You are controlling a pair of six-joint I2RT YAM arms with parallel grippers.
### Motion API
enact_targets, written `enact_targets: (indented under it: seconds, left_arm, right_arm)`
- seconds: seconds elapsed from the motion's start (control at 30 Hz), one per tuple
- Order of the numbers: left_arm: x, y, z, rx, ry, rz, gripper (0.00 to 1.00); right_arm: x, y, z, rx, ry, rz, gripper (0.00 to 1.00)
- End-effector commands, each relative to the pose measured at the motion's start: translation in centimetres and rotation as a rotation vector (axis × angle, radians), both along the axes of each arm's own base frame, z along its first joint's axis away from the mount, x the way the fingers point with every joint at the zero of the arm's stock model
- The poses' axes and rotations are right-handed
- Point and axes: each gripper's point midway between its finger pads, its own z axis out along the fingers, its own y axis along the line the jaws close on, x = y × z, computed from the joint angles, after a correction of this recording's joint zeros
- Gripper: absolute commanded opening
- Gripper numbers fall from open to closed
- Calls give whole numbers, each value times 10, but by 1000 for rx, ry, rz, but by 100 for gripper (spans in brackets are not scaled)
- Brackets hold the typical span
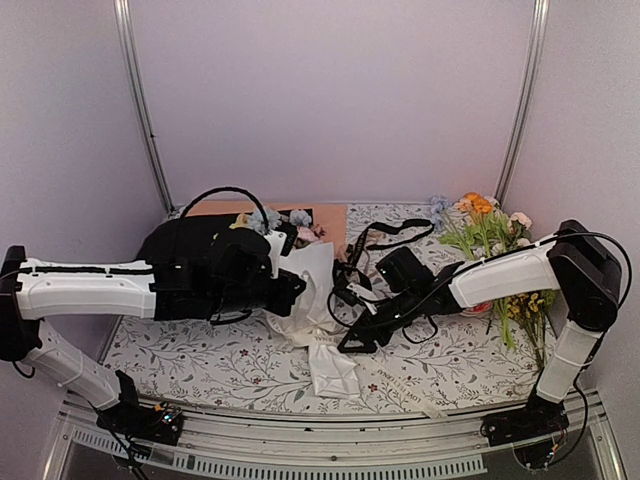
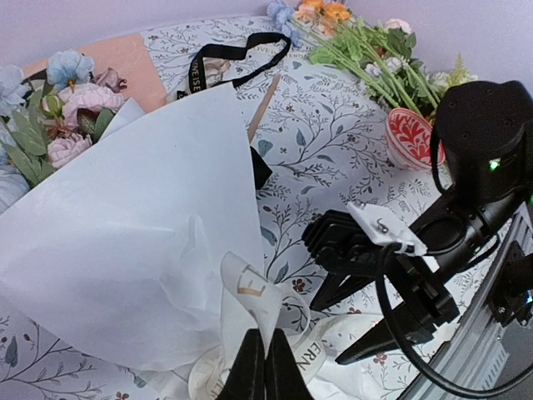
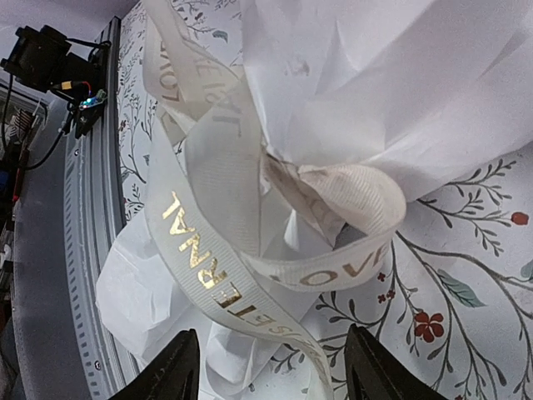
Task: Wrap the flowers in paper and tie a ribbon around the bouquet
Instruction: Cross the ribbon over the folded bouquet.
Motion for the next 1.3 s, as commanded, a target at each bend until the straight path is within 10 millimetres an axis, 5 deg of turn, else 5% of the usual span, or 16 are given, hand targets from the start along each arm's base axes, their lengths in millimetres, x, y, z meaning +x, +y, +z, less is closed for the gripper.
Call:
enact_targets:
  seconds: [0.0,0.23,0.4,0.53,0.8,1.07,1.27]
  left_arm:
    - [1,9,0,-5,-2,32,0]
    - [1,19,10,-22,-25,61,0]
    - [1,27,7,-13,-24,76,0]
    - [1,36,7,-5,-28,102,0]
    - [1,58,4,-7,-30,155,0]
    - [-2,52,4,-24,-38,111,0]
    - [3,45,13,-33,-77,88,0]
  right_arm:
    - [9,14,4,59,-69,63,61]
    - [1,19,-1,89,-43,112,53]
    - [4,20,2,87,-50,106,12]
    - [6,17,14,92,-78,92,1]
    - [15,5,39,53,-146,35,3]
    - [14,3,62,66,-160,36,0]
    - [-23,25,146,258,-177,196,0]
